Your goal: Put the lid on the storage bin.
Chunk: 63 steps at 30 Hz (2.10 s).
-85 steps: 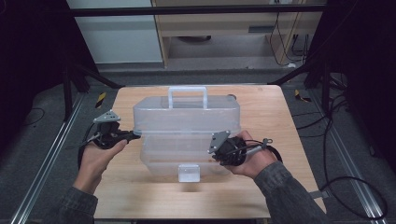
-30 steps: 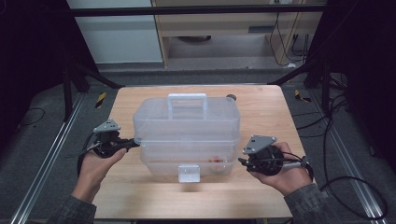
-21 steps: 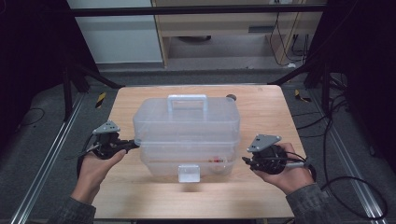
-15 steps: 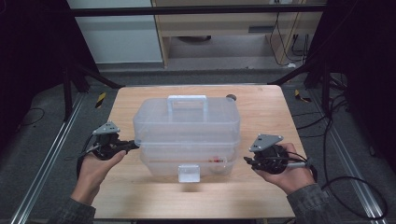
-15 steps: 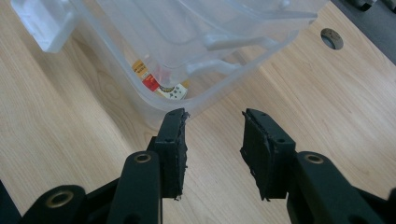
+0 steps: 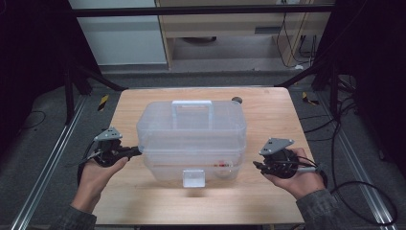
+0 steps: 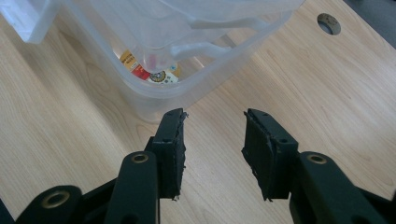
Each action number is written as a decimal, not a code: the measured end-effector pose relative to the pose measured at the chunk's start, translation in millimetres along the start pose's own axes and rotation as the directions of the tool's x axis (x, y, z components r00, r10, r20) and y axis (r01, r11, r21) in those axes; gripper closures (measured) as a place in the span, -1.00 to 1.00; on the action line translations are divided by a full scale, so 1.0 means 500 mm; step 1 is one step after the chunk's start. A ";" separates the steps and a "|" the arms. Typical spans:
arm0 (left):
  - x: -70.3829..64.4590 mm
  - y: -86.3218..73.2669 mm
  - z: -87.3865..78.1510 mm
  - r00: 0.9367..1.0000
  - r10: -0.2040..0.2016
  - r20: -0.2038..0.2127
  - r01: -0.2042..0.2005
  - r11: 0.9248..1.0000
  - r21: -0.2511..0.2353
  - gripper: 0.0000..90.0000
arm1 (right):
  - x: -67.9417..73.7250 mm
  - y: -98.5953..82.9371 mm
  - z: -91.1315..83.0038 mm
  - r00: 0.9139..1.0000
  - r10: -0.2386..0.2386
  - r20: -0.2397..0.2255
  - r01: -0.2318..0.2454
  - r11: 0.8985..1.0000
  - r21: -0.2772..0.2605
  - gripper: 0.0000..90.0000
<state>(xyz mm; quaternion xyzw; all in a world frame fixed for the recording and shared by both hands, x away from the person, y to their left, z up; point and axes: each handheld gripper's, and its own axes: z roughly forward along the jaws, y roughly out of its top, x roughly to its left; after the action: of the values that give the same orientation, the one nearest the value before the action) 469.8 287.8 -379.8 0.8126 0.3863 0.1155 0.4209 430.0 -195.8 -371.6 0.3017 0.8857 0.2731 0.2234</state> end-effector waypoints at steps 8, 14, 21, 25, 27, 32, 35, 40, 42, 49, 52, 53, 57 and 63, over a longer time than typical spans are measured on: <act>-0.001 -0.009 0.000 1.000 0.001 0.004 -0.001 1.000 0.007 1.00 | -0.001 -0.004 0.006 1.000 0.005 -0.002 -0.005 1.000 0.003 0.26; 0.000 -0.020 -0.003 1.000 0.017 -0.021 -0.017 1.000 0.026 1.00 | -0.001 -0.004 0.011 1.000 0.008 -0.005 -0.008 1.000 0.004 0.25; 0.028 -0.056 -0.022 0.998 -0.013 -0.054 0.015 0.999 0.048 1.00 | -0.013 -0.017 0.020 0.999 0.038 0.004 -0.039 0.999 0.008 0.25; 0.043 -0.072 -0.037 0.997 -0.020 -0.073 0.023 0.999 0.048 1.00 | -0.022 -0.026 0.024 0.998 0.063 0.010 -0.063 0.998 0.011 0.25; 0.047 -0.078 -0.041 0.996 -0.018 -0.083 0.022 0.998 0.052 1.00 | -0.027 -0.029 0.026 0.997 0.072 0.013 -0.072 0.997 0.010 0.24; 0.050 -0.081 -0.040 0.995 0.003 -0.102 0.004 0.998 0.070 0.99 | -0.036 -0.037 0.034 0.995 0.097 0.015 -0.098 0.995 0.008 0.22; 0.049 -0.081 -0.034 0.993 0.022 -0.115 -0.011 0.996 0.090 0.97 | -0.043 -0.041 0.040 0.994 0.108 0.019 -0.108 0.994 0.013 0.20; 0.048 -0.079 -0.023 0.992 0.043 -0.122 -0.029 0.993 0.119 0.92 | -0.059 -0.049 0.046 0.990 0.137 0.029 -0.137 0.990 0.011 0.15; 0.048 -0.077 -0.019 0.990 0.057 -0.128 -0.041 0.991 0.130 0.86 | -0.065 -0.052 0.048 0.989 0.147 0.035 -0.147 0.989 0.010 0.13; 0.054 -0.070 0.001 0.973 0.095 -0.209 -0.063 0.986 0.156 0.22 | -0.082 -0.064 0.060 0.982 0.181 0.049 -0.182 0.983 0.006 0.01; 0.067 -0.068 0.011 0.970 0.084 -0.228 -0.046 0.985 0.166 -0.11 | -0.090 -0.067 0.069 0.980 0.192 0.056 -0.193 0.981 0.011 -0.05; 0.073 -0.068 0.014 0.970 0.081 -0.227 -0.041 0.984 0.173 -0.23 | -0.093 -0.067 0.073 0.977 0.203 0.061 -0.204 0.979 0.012 -0.09; 0.092 -0.067 0.024 0.965 0.059 -0.257 -0.010 0.982 0.186 -0.52 | -0.104 -0.065 0.087 0.970 0.231 0.072 -0.232 0.973 0.010 -0.27; 0.117 -0.063 0.031 0.957 0.035 -0.289 0.015 0.986 0.168 -0.79 | -0.127 -0.057 0.106 0.953 0.285 0.098 -0.286 0.958 -0.008 -0.45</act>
<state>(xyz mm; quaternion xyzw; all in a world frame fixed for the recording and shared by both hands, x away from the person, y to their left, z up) 500.5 331.6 -421.9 0.8213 0.4483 0.2026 0.2889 493.8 -238.0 -414.5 0.4402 0.8217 0.2845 0.2241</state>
